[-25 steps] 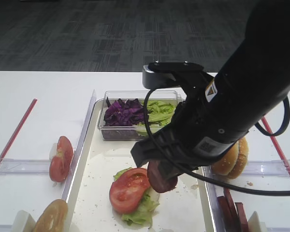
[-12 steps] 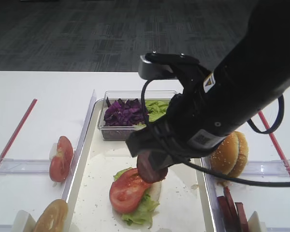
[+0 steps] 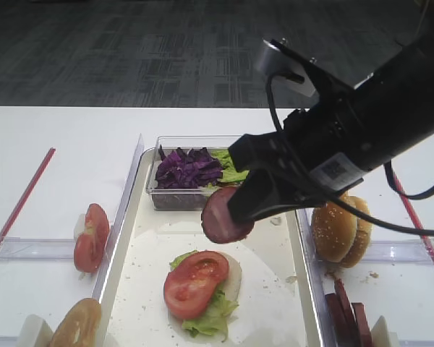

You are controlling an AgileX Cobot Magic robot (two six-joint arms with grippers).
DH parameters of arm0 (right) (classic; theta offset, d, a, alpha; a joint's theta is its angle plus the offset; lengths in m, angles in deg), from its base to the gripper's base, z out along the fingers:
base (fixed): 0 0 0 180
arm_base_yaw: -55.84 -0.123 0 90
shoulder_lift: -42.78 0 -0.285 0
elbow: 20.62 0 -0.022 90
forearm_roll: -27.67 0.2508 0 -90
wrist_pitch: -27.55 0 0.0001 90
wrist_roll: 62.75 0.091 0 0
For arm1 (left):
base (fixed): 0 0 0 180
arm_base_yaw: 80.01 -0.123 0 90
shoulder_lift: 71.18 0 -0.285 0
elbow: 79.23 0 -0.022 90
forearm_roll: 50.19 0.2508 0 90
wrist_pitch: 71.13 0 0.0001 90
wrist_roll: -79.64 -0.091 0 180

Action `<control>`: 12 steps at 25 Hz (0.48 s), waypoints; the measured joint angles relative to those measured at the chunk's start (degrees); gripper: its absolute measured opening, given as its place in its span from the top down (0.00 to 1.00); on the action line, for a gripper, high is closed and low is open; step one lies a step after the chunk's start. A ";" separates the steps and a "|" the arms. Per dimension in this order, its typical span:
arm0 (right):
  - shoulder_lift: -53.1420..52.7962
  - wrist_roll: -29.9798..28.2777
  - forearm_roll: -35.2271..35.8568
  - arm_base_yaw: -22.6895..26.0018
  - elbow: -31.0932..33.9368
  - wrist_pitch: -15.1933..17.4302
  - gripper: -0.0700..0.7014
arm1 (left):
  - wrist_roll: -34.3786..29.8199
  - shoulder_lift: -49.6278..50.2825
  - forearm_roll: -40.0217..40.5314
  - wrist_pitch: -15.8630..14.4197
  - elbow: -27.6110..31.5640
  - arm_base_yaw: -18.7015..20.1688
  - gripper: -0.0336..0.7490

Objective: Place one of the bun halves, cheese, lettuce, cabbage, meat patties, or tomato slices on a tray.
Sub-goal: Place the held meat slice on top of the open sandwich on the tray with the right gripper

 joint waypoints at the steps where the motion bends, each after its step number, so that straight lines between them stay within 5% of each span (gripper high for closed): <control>1: 0.00 -1.66 1.69 0.12 0.85 0.22 0.74 | 0.00 0.00 0.00 0.00 0.00 0.00 0.33; 12: 1.99 -18.47 19.68 0.21 7.50 1.30 0.74 | 0.00 0.00 0.00 0.00 0.00 0.00 0.33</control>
